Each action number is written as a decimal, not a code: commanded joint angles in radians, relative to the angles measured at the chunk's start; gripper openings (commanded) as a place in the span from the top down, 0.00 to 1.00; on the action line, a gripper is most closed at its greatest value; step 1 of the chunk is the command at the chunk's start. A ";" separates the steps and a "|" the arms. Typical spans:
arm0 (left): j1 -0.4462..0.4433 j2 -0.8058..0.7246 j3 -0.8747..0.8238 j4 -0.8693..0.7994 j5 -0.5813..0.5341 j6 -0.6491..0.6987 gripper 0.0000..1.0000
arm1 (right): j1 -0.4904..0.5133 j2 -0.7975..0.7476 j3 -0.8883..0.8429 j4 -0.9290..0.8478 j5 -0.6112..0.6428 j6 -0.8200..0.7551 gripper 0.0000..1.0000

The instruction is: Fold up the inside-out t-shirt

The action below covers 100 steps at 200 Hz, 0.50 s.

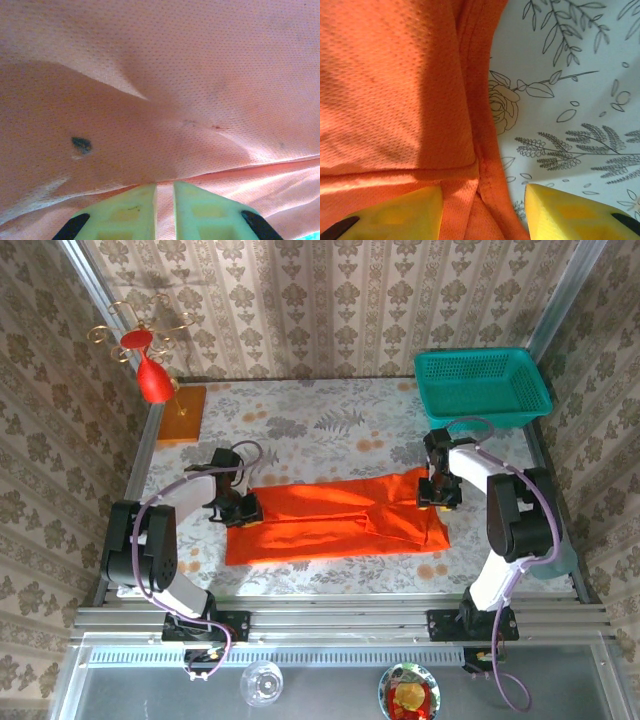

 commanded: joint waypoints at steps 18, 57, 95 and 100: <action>0.003 -0.024 -0.010 -0.023 -0.012 0.028 0.84 | -0.001 0.054 0.009 -0.018 -0.057 -0.017 0.53; 0.003 -0.024 -0.005 -0.027 -0.015 0.030 0.84 | -0.003 0.063 -0.010 -0.012 -0.051 0.001 0.66; 0.002 -0.053 0.009 -0.045 -0.028 0.028 0.84 | -0.006 0.060 -0.004 -0.035 -0.013 0.009 0.85; 0.003 -0.061 0.012 -0.050 -0.032 0.027 0.84 | -0.008 0.056 -0.003 -0.041 -0.005 0.011 0.88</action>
